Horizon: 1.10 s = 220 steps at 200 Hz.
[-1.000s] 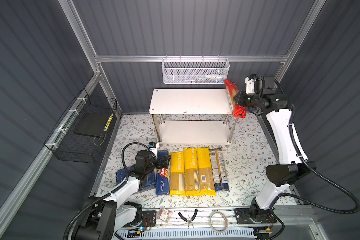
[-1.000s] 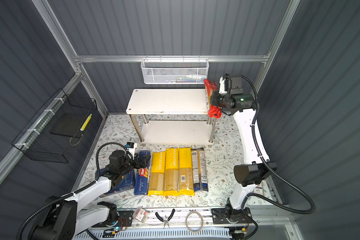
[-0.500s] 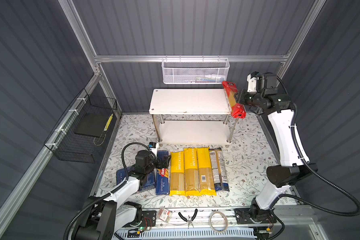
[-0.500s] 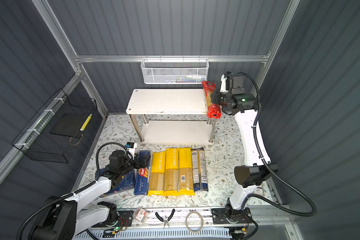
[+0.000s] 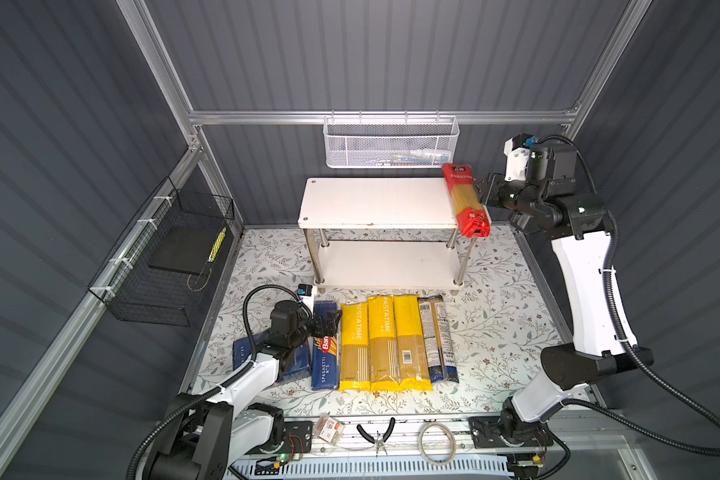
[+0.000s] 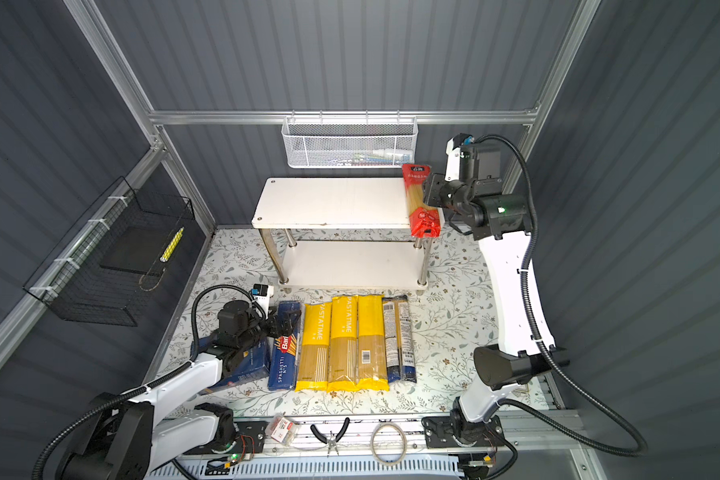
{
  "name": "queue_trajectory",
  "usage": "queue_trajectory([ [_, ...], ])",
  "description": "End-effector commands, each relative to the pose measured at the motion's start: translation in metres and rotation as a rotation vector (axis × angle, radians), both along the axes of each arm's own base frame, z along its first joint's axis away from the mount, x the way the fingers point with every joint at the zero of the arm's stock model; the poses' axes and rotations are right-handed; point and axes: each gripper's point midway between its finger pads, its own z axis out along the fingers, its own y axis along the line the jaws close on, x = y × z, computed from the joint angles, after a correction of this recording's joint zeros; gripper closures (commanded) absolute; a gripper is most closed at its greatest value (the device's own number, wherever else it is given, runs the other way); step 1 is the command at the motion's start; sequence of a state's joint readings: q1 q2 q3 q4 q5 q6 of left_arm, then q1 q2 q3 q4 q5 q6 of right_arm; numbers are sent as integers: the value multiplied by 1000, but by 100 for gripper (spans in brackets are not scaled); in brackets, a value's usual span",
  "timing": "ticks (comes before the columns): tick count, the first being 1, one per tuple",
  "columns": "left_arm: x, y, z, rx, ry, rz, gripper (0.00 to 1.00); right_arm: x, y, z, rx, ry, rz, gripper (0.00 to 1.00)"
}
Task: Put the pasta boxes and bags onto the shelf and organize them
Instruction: 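Set the red spaghetti bag upright on the top shelf and release, then move the right gripper back down toward the clear spaghetti bags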
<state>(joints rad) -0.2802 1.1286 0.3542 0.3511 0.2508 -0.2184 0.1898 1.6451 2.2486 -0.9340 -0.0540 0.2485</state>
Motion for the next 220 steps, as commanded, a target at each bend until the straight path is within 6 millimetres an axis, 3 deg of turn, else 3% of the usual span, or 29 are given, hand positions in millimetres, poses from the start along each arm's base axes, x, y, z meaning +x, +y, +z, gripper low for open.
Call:
queue_trajectory([
  [1, 2, 1, 9, 9, -35, 0, 1, -12, 6, 2, -1, -7, 51, 45],
  [35, 0, 1, 10, 7, -44, -4, 1, -40, 14, 1, 7, -21, 107, 42],
  [82, 1, 1, 7, 5, -32, 0, 1, -78, 0, -20, -15, -6, 78, 39],
  [125, 2, 5, 15, 13, -58, 23, 1, -118, 10, -58, 18, 34, 151, 39],
  [151, -1, 6, 20, 10, -85, 22, 1, -146, 15, -69, 52, 15, 199, 36],
  [202, -3, 2, 23, 6, -95, -7, 1, -173, 53, -124, 246, 87, 394, 26],
  [220, -5, 6, 25, 6, -113, 10, 1, -175, 57, -145, 266, 144, 395, 24],
])
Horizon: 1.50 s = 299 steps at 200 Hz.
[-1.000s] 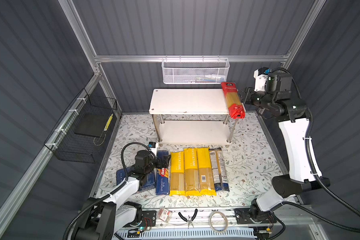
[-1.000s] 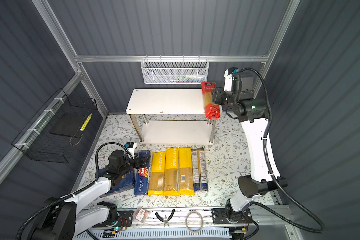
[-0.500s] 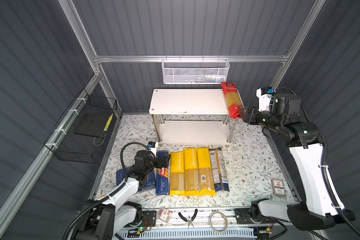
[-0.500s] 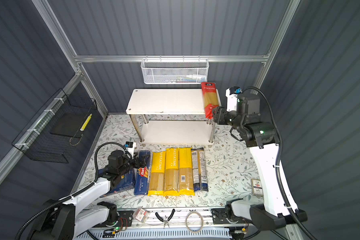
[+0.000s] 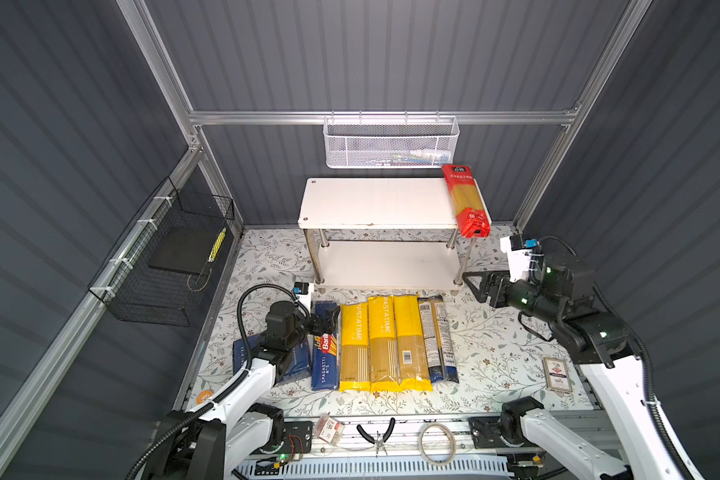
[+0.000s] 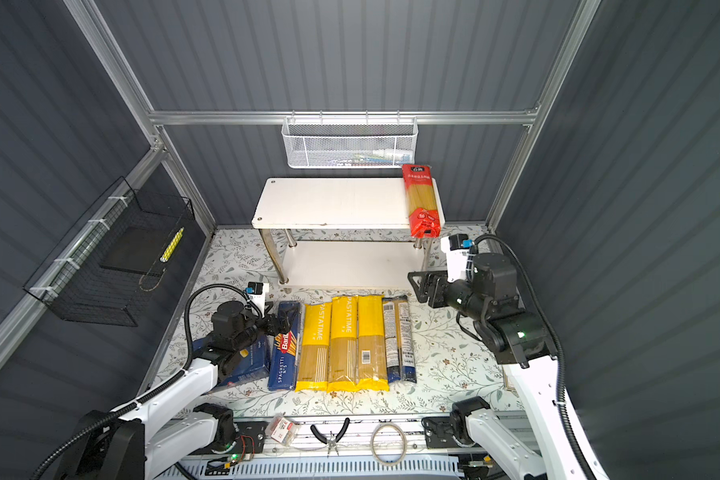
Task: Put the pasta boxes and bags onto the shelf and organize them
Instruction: 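Move the right gripper back down toward the clear spaghetti bags, then lower the right gripper onto the clear-wrapped spaghetti bag and grasp it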
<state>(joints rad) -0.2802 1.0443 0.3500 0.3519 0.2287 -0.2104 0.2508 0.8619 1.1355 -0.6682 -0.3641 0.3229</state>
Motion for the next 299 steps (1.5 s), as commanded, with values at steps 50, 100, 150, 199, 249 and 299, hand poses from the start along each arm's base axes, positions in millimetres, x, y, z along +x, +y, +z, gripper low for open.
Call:
queue_trajectory([
  [50, -6, 1, 2, 13, -29, -10, 1, -13, 11, -59, -13, 99, 33, 16],
  [100, -3, -6, -5, -3, 12, -42, 1, -23, 5, -111, -60, 192, -73, 1],
  [150, -7, -4, -1, -5, -11, -38, 1, -34, 8, -174, -117, 317, -132, 1],
  [199, -6, -5, -3, -2, 4, -41, 1, -40, 2, -205, -283, 414, -159, 1],
  [249, -5, -5, -5, -6, 12, -39, 1, -43, -8, -217, -359, 442, -208, 1],
  [299, -5, -7, -6, -8, 17, -45, 1, -42, -3, -233, -364, 483, -214, 1],
])
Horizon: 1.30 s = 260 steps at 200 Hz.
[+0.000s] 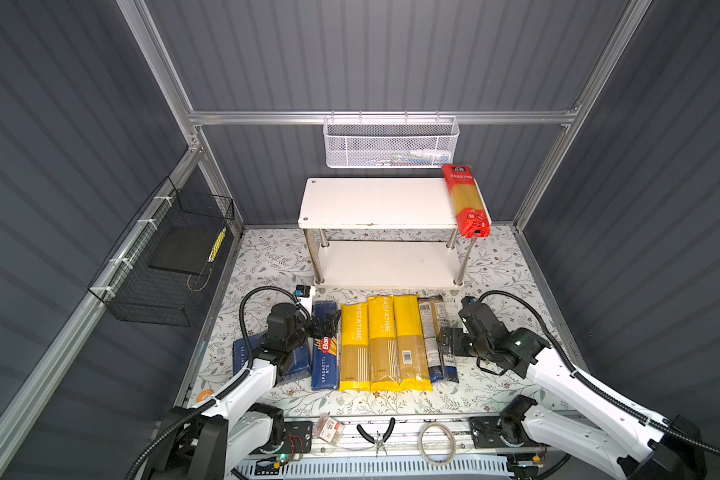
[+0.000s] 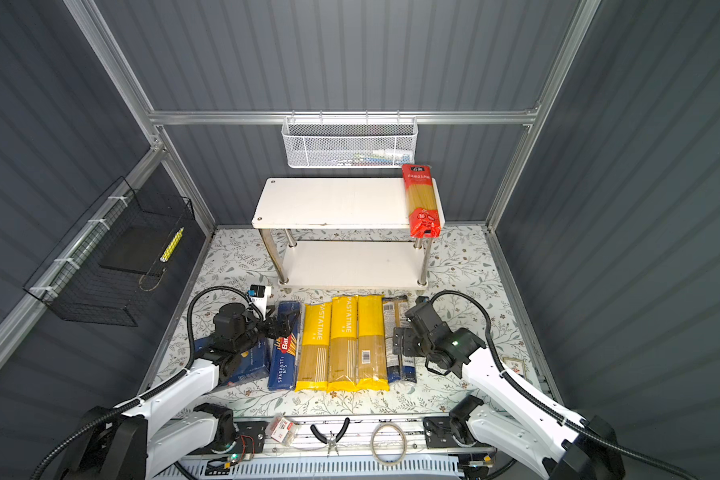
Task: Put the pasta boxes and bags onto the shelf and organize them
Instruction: 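Lower the right gripper onto the clear-wrapped spaghetti bag and grasp it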
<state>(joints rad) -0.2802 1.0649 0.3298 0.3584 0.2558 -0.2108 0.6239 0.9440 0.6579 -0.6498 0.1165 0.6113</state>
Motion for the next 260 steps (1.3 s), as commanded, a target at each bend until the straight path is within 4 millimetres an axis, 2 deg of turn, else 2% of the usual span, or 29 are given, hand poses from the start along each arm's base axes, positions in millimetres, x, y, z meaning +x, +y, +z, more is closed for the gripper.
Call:
queue_trajectory([
  [1, 1, -3, 8, -7, -19, -20, 1, -1, -2, -10, -27, 26, -22, 1],
  [28, 1, -3, 9, -5, -21, -15, 1, 1, 3, -20, -42, 46, -19, 1],
  [81, 2, -3, 6, -3, -12, -13, 1, 7, 14, -28, -86, 36, -10, 1],
  [86, 2, -3, 7, -4, -13, -15, 1, 6, 14, -36, -108, 62, -10, 1],
  [140, 1, -3, 8, -9, -19, -16, 1, 7, 12, -57, -185, 124, -23, 1],
  [206, 2, -3, 5, -6, -4, -14, 1, 9, 21, -60, -170, 110, 1, 1],
  [260, 2, -3, 5, -6, -3, -15, 1, 12, 18, -63, -210, 121, -6, 1],
])
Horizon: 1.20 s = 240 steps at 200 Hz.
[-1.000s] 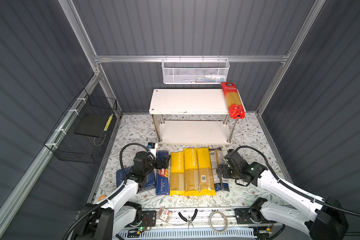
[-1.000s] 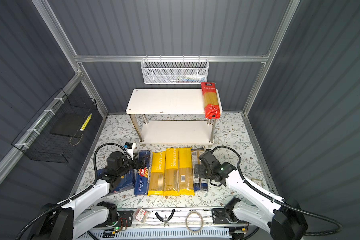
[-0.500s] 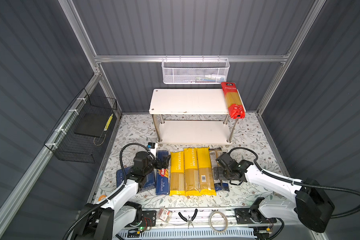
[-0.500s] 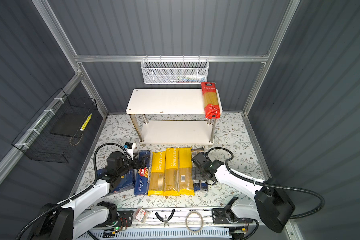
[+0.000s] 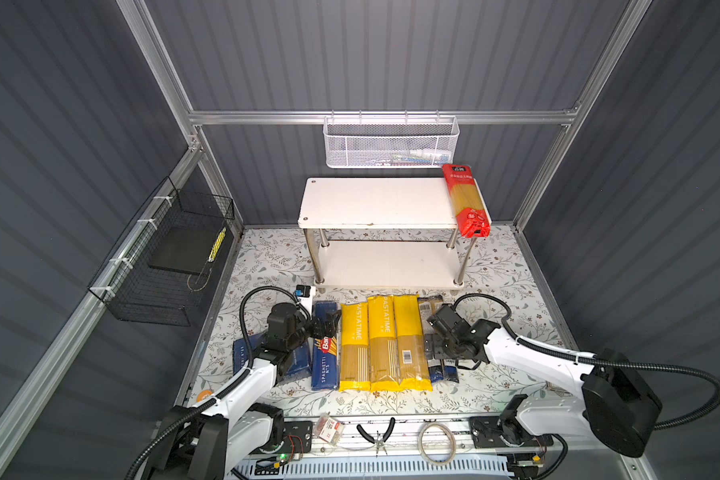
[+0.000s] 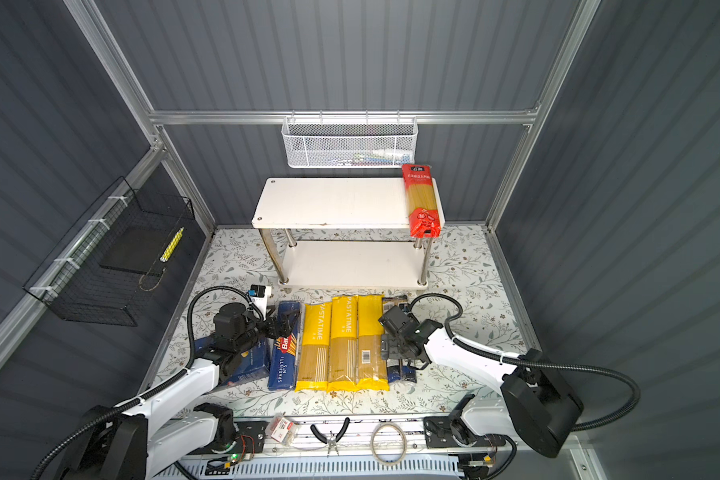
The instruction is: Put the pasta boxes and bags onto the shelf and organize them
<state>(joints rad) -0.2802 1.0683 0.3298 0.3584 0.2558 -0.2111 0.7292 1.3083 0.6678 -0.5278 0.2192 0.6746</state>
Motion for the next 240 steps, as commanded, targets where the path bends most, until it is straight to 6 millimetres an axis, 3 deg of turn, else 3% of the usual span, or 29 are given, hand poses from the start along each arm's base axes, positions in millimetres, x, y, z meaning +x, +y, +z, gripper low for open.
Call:
queue_trajectory([
  [1, 2, -3, 6, -6, -6, -15, 1, 4, 0, 3, -20, -11, -7, 1],
  [100, 2, -3, 6, -5, -9, -12, 1, -6, -10, -13, -73, 43, -22, 1],
  [210, 1, -2, 6, -3, -11, -11, 1, -22, -40, -9, -98, 81, -104, 1],
  [240, 1, -2, 7, -4, -11, -10, 1, -16, -28, 0, -36, 44, -43, 1],
])
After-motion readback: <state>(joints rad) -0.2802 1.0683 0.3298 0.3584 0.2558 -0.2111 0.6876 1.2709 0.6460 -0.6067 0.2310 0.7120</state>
